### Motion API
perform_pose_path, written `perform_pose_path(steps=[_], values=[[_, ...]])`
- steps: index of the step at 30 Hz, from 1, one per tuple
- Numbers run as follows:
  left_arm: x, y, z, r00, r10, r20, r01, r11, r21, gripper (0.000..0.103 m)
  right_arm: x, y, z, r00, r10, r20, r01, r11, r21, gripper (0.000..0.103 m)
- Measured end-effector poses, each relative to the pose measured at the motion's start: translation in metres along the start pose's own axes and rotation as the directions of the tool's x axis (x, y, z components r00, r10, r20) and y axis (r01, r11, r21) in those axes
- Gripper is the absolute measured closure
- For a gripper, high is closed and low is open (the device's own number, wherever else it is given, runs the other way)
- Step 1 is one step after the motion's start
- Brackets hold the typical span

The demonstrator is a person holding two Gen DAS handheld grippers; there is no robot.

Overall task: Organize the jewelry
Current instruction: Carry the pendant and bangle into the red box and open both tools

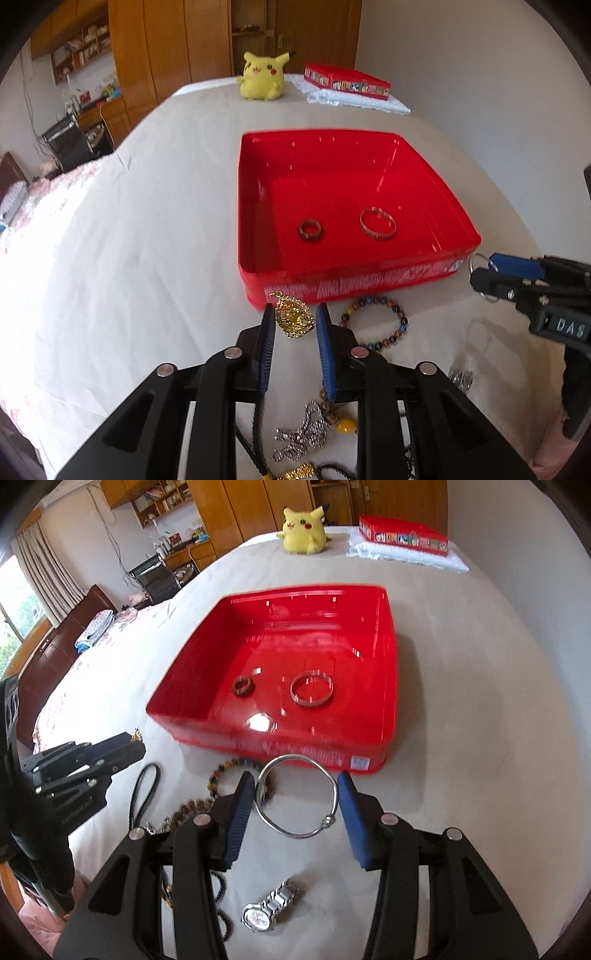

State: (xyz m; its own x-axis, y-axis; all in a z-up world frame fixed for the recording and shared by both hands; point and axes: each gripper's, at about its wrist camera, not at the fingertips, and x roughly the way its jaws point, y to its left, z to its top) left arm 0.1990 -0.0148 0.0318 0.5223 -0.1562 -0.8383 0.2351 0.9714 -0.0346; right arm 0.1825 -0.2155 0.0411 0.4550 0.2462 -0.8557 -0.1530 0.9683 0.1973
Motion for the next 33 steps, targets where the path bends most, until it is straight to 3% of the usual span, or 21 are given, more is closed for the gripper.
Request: perform_pose_path(steps=[8, 16, 22, 33], values=[[0.014, 0.002, 0.050, 1.000, -0.028, -0.002, 0.028, 0.999, -0.027, 0.081, 0.008, -0.007, 0.055, 1.000, 0.025, 0.017, -0.025, 1.000, 0.012, 0.058], [0.069, 0.000, 0.090, 0.996, -0.056, -0.071, 0.053, 0.998, -0.042, 0.081, 0.052, -0.018, 0.086, 0.999, 0.041, -0.016, -0.040, 0.998, 0.051, 0.058], [0.117, 0.005, 0.116, 0.987, -0.069, -0.146, 0.057, 0.995, -0.085, 0.081, 0.087, -0.021, 0.114, 1.000, 0.002, -0.030, 0.000, 0.999, 0.053, 0.058], [0.168, 0.010, 0.131, 0.975, -0.058, -0.215, 0.035, 0.993, -0.113, 0.081, 0.135, -0.018, 0.128, 0.994, -0.063, -0.091, 0.066, 0.997, 0.027, 0.058]])
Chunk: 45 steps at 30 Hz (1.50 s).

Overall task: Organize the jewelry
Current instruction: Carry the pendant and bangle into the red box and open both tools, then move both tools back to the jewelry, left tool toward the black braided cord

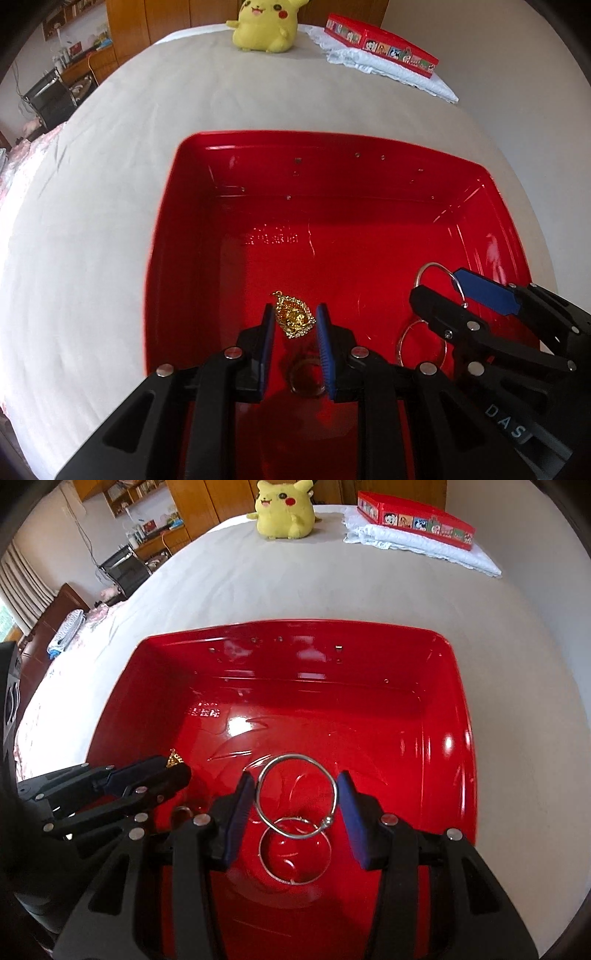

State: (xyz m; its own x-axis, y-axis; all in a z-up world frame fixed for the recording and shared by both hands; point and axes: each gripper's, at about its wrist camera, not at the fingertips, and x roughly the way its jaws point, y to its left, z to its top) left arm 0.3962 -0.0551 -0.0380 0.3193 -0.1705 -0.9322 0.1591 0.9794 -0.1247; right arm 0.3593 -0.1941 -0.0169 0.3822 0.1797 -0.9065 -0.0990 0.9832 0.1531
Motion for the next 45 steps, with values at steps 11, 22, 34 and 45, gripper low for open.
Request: perform_pose_path(steps=[11, 22, 34, 45], values=[[-0.005, 0.003, -0.005, 1.000, -0.008, 0.014, 0.008, 1.000, -0.008, 0.076, 0.005, -0.004, 0.004, 1.000, -0.009, -0.007, 0.009, 1.000, 0.009, 0.054], [-0.049, 0.007, -0.024, 0.996, -0.034, 0.086, 0.035, 0.999, -0.005, 0.065, -0.029, -0.005, -0.003, 0.998, 0.025, 0.059, -0.026, 1.000, 0.015, 0.054], [-0.122, 0.020, -0.093, 0.980, 0.009, 0.201, -0.013, 1.000, 0.017, 0.052, -0.095, 0.002, -0.055, 0.988, 0.109, 0.112, -0.106, 0.994, -0.025, 0.054], [-0.142, 0.041, -0.171, 0.979, 0.057, 0.197, -0.061, 0.998, 0.015, 0.050, -0.136, 0.002, -0.135, 0.988, 0.094, 0.123, -0.089, 0.995, -0.047, 0.054]])
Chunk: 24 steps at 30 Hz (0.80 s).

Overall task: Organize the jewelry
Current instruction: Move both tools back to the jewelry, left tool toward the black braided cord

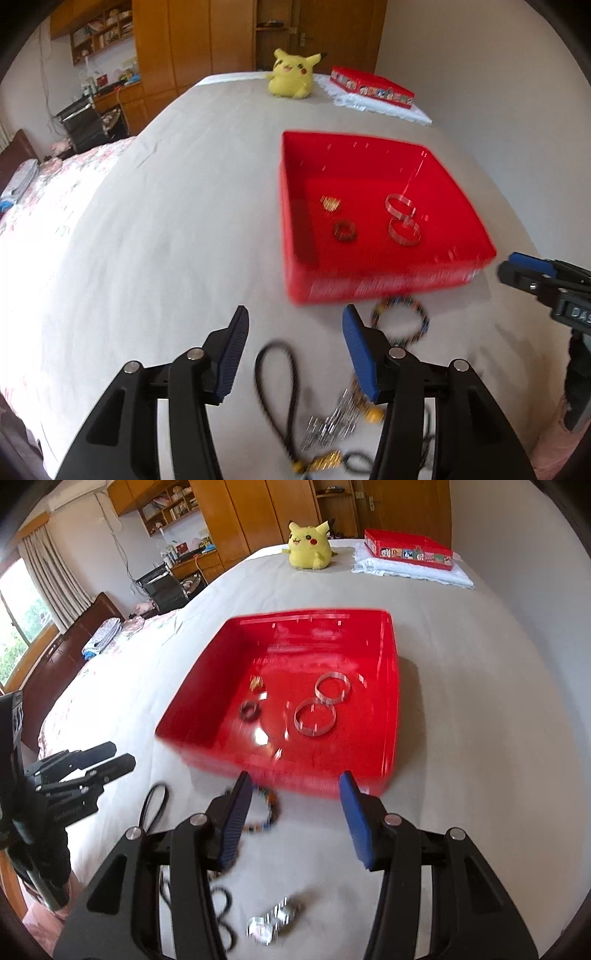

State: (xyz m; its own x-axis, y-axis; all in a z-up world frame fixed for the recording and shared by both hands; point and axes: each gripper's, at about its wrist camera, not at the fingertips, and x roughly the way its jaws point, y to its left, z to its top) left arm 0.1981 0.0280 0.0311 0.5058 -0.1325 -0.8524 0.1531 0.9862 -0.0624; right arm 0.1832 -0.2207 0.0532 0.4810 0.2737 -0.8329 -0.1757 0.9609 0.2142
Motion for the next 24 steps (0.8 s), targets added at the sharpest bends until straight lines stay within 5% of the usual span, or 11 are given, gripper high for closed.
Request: perform_pose_path(steps=[12, 24], values=[[0.006, 0.023, -0.094, 0.990, -0.009, -0.138, -0.002, 0.997, -0.075, 0.050, -0.002, 0.012, -0.080, 0.995, 0.041, -0.086, -0.041, 0.999, 0.000, 0.054], [0.011, 0.007, -0.115, 0.979, -0.024, -0.201, 0.012, 0.998, -0.063, 0.050, 0.000, 0.014, -0.092, 0.993, 0.063, -0.098, -0.063, 0.998, 0.006, 0.053]])
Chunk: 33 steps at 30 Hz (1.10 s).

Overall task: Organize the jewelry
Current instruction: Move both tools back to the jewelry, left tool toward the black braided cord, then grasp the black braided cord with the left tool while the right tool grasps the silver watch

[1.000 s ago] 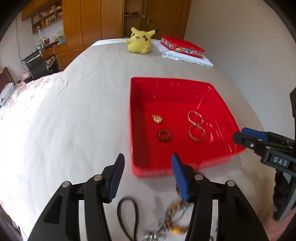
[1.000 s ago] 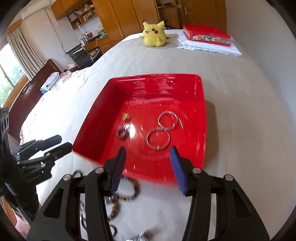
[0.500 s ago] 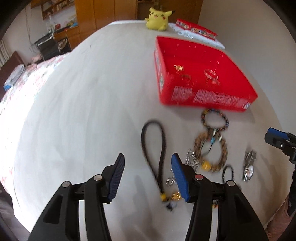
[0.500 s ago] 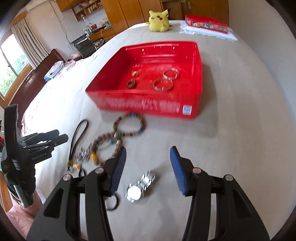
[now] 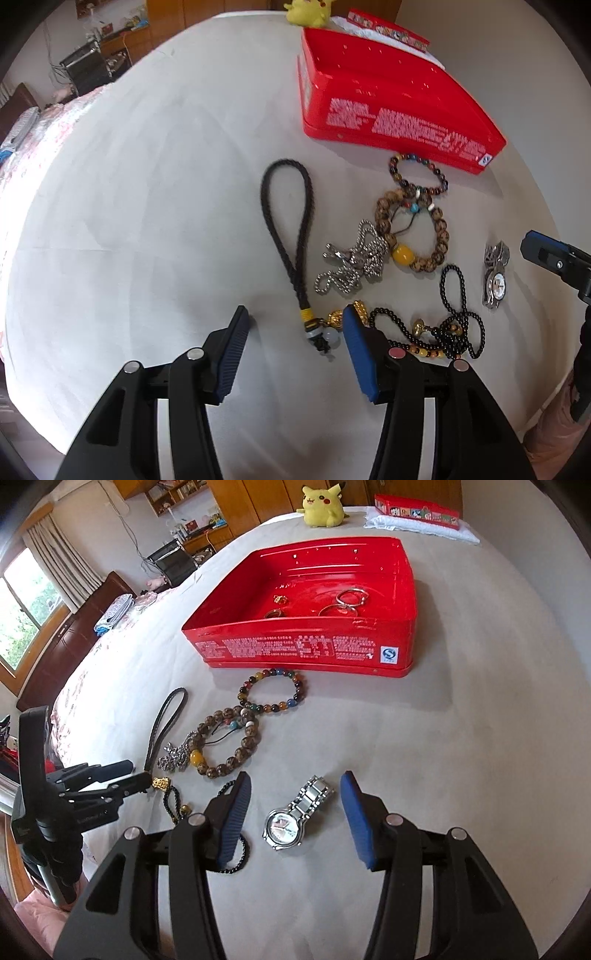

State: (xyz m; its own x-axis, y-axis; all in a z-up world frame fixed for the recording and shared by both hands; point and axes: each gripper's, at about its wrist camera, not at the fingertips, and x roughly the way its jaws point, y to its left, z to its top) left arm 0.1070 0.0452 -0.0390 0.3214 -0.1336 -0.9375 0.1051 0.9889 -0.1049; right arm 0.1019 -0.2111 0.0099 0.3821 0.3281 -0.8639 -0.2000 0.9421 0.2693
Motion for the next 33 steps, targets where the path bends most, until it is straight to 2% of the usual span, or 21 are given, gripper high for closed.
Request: perform_pose_path(steps=[10, 14, 17, 20, 21, 33], values=[[0.009, -0.008, 0.011, 1.000, 0.015, -0.015, -0.015, 1.000, -0.005, 0.053, 0.000, -0.003, -0.001, 1.000, 0.001, 0.010, -0.001, 1.000, 0.007, 0.053], [0.009, -0.013, 0.009, 1.000, -0.006, -0.029, 0.006, 1.000, -0.005, 0.067, 0.002, -0.006, -0.001, 1.000, 0.005, 0.002, -0.005, 1.000, 0.017, 0.052], [0.008, -0.015, 0.005, 0.997, -0.050, -0.054, 0.050, 0.999, -0.002, 0.078, 0.003, -0.007, -0.001, 1.000, 0.009, -0.001, -0.009, 1.000, 0.019, 0.052], [0.008, -0.017, 0.003, 0.998, -0.048, -0.046, 0.048, 0.999, 0.001, 0.080, 0.001, -0.006, -0.002, 1.000, 0.011, 0.002, -0.011, 1.000, 0.016, 0.051], [0.008, -0.016, 0.003, 0.998, -0.050, -0.044, 0.050, 0.999, -0.002, 0.088, 0.000, -0.006, -0.003, 1.000, 0.011, 0.003, -0.011, 1.000, 0.017, 0.051], [0.007, -0.014, 0.000, 0.995, -0.094, -0.019, 0.094, 0.995, -0.021, 0.093, -0.003, -0.013, -0.010, 1.000, 0.010, -0.009, -0.009, 0.999, 0.031, 0.050]])
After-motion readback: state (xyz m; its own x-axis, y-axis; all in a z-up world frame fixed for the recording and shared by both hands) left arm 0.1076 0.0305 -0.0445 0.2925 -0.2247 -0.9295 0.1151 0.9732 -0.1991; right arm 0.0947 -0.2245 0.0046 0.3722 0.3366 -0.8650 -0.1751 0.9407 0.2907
